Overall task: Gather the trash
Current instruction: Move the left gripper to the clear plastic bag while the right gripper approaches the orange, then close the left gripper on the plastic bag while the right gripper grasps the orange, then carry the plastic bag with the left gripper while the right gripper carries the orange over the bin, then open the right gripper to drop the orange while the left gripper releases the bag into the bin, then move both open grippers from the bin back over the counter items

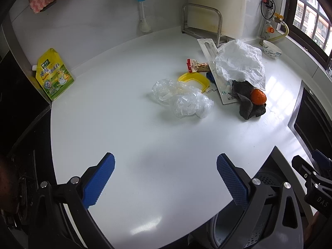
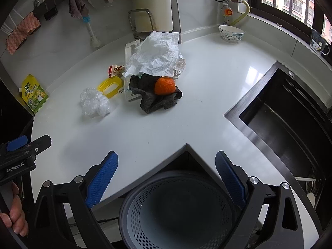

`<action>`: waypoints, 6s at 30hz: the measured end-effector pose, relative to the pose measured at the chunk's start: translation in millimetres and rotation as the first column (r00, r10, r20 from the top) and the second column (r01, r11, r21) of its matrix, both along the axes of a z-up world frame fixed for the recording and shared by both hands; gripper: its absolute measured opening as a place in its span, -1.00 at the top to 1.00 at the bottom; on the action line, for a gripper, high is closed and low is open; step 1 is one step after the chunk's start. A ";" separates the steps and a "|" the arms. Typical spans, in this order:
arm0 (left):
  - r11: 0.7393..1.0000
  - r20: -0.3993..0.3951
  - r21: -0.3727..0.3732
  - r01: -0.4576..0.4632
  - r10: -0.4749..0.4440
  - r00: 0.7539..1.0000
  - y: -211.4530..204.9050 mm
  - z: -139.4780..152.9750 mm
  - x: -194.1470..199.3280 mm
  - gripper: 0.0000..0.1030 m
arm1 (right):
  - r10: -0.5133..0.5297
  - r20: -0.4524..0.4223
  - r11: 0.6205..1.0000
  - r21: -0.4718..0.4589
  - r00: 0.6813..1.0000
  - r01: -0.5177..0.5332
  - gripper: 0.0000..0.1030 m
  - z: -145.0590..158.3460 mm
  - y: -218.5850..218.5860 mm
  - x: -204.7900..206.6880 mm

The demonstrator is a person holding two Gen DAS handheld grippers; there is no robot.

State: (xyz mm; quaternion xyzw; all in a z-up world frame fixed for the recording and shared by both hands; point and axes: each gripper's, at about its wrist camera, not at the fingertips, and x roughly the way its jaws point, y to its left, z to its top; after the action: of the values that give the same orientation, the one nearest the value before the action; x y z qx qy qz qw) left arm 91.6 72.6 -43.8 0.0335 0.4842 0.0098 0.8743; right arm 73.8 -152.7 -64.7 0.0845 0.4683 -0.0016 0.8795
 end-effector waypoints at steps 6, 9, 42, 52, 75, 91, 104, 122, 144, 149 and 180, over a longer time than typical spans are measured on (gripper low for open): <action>0.999 0.013 -0.019 0.034 -0.034 0.999 -4.5 -15.1 40.6 -0.88 | -0.030 0.014 0.999 -0.016 0.999 0.030 -0.76 -3.7 -4.4 52.4; 0.999 0.014 -0.029 0.046 -0.045 0.999 -6.2 -22.9 57.7 -0.88 | -0.046 0.030 0.998 -0.029 0.999 0.047 -0.76 -4.5 -4.9 75.8; 0.986 0.016 -0.156 0.066 -0.064 0.998 -20.5 -81.6 129.4 -0.86 | -0.022 0.038 0.998 -0.062 0.999 0.024 -0.73 -63.6 -4.4 155.7; 0.980 0.029 -0.150 0.133 -0.130 0.991 -35.1 -81.5 134.9 0.04 | 0.001 0.026 0.999 -0.055 1.000 0.001 -0.01 -64.3 1.6 153.3; 0.961 0.108 -0.125 0.245 -0.232 0.967 -36.8 -37.1 80.8 0.32 | -0.032 0.060 0.999 -0.016 0.998 0.033 0.31 -33.1 -8.9 96.0; 0.906 0.097 -0.141 0.398 -0.388 0.917 -97.3 -12.4 -28.5 0.32 | -0.069 -0.008 0.997 0.032 0.998 0.070 0.31 -29.3 -44.5 -33.6; 0.812 -0.006 -0.173 0.558 -0.567 0.824 -155.7 -44.3 -91.9 0.32 | -0.138 -0.085 0.987 0.070 0.987 0.144 0.31 -57.3 -82.9 -111.0; 0.766 -0.126 -0.237 0.597 -0.634 0.763 -171.0 -105.2 -109.7 0.29 | -0.163 -0.228 0.974 0.117 0.960 0.193 0.30 -115.2 -77.7 -137.7; 0.817 -0.155 -0.217 0.534 -0.569 0.807 -153.8 -110.4 -101.0 -0.39 | -0.179 -0.232 0.969 0.124 0.956 0.212 -0.12 -118.0 -82.5 -142.2; 0.824 -0.172 -0.218 0.523 -0.560 0.811 -153.4 -109.9 -100.9 -0.54 | -0.176 -0.221 0.971 0.120 0.959 0.206 -0.12 -115.1 -85.4 -141.1; 0.885 -0.057 -0.163 0.435 -0.449 0.892 -163.0 -47.1 -111.7 -0.56 | -0.103 -0.118 0.979 0.163 0.988 0.122 -0.12 -71.0 -111.4 -161.3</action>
State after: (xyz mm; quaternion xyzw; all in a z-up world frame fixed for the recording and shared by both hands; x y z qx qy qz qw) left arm -20.1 -90.4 -90.9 0.0793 0.5036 -0.2269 0.8298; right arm -87.5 -264.1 -135.7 0.1850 0.5083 -0.0162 0.8409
